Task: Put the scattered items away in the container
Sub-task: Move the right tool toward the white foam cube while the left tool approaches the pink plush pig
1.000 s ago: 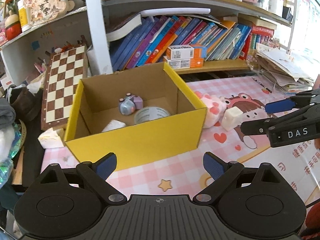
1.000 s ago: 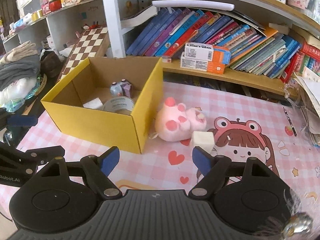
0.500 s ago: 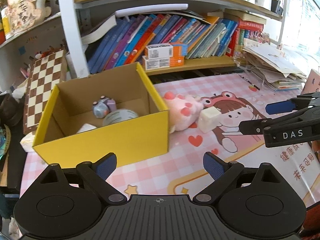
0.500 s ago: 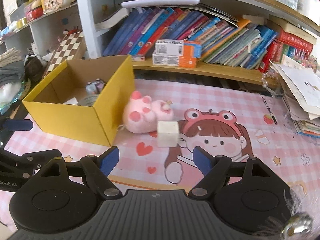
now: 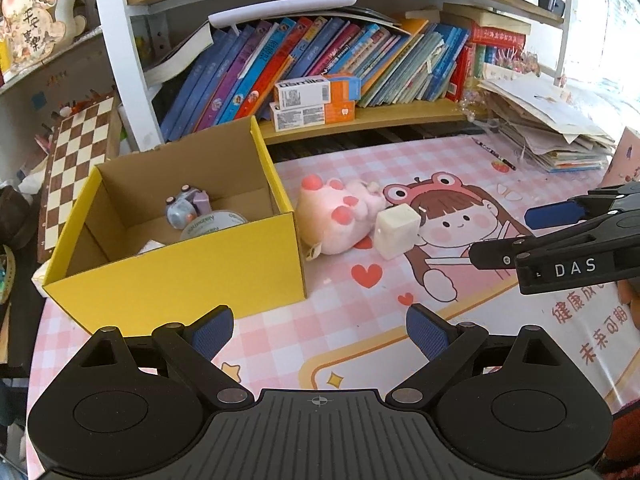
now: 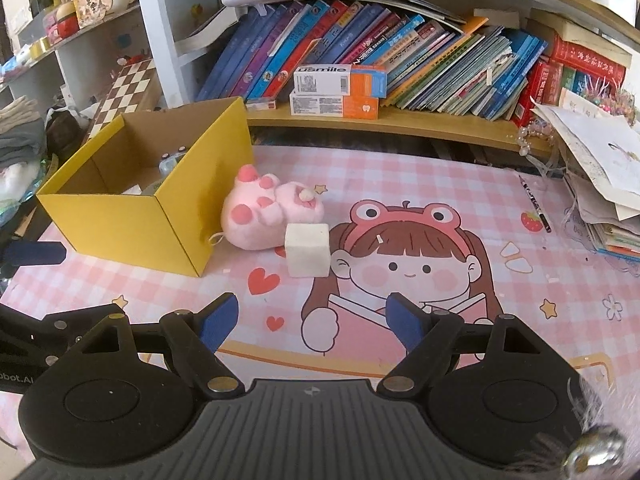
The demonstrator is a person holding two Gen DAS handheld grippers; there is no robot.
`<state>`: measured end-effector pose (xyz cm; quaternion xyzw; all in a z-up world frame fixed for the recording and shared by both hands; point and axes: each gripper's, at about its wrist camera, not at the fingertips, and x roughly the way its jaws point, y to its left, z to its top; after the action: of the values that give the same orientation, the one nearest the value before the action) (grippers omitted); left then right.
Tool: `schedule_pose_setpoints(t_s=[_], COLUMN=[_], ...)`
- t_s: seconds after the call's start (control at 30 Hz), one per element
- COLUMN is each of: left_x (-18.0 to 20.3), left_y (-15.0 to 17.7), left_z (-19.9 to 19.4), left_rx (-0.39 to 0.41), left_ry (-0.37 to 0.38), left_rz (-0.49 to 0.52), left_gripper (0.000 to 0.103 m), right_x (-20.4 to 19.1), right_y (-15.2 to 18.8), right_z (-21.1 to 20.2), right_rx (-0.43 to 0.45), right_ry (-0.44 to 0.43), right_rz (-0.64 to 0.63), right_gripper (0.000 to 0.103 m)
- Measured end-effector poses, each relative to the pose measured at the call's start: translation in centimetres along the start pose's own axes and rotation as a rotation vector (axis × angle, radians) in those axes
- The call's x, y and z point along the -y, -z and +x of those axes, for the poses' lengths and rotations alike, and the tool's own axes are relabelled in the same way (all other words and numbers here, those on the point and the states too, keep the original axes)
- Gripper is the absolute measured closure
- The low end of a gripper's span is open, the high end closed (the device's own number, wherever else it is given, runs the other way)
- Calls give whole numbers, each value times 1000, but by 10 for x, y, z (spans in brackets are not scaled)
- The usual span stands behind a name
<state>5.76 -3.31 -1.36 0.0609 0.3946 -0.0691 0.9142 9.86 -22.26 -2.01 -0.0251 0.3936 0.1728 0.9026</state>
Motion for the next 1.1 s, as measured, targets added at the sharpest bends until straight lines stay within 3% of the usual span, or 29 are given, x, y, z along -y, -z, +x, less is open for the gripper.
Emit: schedule_pose_setpoints(t_s=[0.63,1.1], left_x=[12,25], left_y=[-3,-24], left_z=[-1,8], left_rx=[-14,22], left_ry=[-41,-30], left_rz=[2,57], left_gripper=[8,8], right_x=[7,26], right_y=[-1,-5], right_z=[8,13], right_rx=[-3,6], right_ry=[-56,-35], right_rz=[-1,47], right_gripper=[23,23])
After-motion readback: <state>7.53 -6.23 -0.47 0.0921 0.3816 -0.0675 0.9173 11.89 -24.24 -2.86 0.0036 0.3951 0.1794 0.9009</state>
